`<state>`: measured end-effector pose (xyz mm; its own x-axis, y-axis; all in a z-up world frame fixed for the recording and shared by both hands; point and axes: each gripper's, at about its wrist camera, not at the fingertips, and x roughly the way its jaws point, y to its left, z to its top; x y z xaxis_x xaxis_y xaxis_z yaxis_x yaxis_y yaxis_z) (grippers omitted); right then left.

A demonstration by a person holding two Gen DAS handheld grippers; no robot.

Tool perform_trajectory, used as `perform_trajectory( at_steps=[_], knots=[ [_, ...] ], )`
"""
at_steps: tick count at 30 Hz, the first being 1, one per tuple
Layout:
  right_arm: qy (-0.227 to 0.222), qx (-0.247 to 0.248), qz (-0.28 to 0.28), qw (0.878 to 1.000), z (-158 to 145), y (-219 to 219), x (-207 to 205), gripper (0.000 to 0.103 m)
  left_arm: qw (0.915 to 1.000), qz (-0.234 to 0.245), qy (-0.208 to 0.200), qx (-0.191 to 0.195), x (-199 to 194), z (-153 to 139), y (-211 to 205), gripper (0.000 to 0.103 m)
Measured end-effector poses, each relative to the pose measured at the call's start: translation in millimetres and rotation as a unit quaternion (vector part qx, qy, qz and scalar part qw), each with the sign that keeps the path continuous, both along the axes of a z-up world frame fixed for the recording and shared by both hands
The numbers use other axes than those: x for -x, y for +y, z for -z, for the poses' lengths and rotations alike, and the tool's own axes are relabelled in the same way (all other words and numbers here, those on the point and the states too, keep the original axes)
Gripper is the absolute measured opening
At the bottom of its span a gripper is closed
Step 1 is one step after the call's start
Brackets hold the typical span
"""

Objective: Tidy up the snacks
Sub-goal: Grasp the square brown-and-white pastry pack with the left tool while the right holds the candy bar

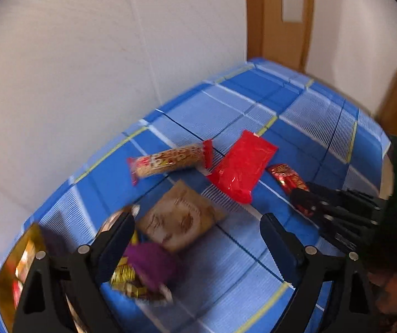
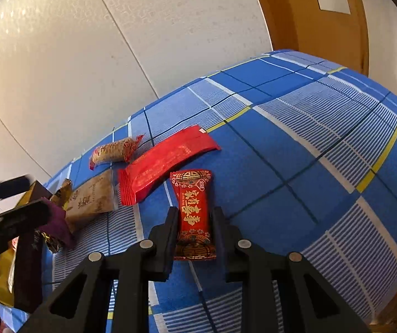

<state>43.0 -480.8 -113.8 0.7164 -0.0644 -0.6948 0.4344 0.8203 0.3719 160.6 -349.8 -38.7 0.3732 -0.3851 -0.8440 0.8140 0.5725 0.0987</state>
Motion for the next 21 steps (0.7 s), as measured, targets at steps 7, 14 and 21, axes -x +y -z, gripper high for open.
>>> perform_trajectory(
  at_steps=[7, 14, 21],
  knots=[
    [-0.016, -0.027, -0.002, 0.999, 4, -7, 1, 0.024, 0.9978, -0.001, 0.051, -0.042, -34, 35, -21, 0.092],
    [-0.024, -0.044, -0.001, 0.999, 5, -9, 4, 0.024, 0.9938, -0.033, 0.09, -0.056, -46, 58, -19, 0.092],
    [-0.028, -0.059, 0.005, 0.998, 6, -11, 5, 0.024, 0.992, 0.003, 0.114, -0.054, -14, 57, -20, 0.091]
  ],
)
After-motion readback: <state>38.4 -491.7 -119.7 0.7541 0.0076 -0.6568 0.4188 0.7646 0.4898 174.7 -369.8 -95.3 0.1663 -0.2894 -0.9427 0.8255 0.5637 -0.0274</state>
